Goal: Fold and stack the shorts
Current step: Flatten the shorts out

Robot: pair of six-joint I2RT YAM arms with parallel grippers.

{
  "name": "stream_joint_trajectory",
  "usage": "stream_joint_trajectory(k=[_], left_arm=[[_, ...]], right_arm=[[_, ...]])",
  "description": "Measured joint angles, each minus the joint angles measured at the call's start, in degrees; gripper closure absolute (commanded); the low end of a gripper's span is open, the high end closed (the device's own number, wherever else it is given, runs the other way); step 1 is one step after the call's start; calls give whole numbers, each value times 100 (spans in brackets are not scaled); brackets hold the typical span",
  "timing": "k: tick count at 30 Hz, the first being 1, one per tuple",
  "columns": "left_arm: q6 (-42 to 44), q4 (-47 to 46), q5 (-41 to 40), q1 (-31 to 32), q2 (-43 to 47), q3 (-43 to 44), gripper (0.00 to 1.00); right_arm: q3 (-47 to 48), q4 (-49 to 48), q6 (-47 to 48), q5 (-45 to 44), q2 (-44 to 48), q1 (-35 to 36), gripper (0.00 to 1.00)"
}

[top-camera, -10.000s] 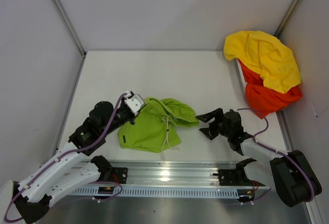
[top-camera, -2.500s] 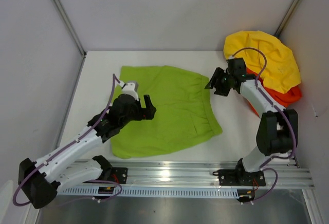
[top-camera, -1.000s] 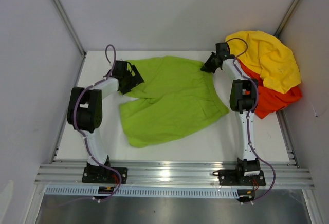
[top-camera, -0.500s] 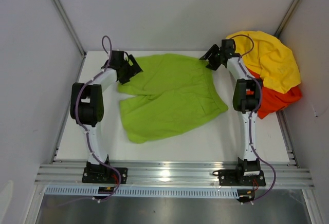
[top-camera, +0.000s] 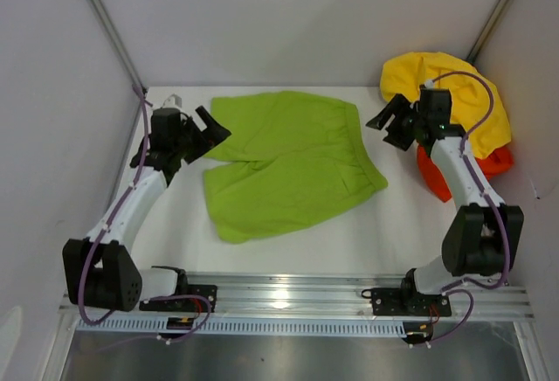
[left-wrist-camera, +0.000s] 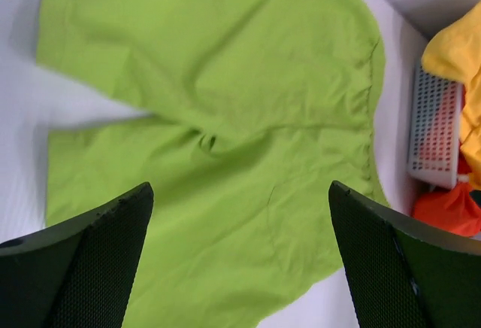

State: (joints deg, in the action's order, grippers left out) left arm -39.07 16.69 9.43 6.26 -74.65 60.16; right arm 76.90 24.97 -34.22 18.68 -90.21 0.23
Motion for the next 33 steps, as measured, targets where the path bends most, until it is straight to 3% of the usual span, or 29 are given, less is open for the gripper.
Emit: stream_joint_trajectory(k=[6,11,17,23,33], left_arm=[[116,807,90,15,1429,-1486,1],[245,1464,179,61,2846,-2319,1],[-98,1818,225,750,3891,-2942,1],[-520,1849,96,944,4295,-3377,1],[-1062,1904,-468,1106,3869,-3558,1]], right_arm=[[-1825,149,-20,-52,1462,33,26],[-2599,402,-26,-184,2275,87,27],[-3244,450,-33,-291,2863,160,27],[-3685,435,-177,-293,3115,197,27],[-3687,376,-223,-299,3119,310,27]])
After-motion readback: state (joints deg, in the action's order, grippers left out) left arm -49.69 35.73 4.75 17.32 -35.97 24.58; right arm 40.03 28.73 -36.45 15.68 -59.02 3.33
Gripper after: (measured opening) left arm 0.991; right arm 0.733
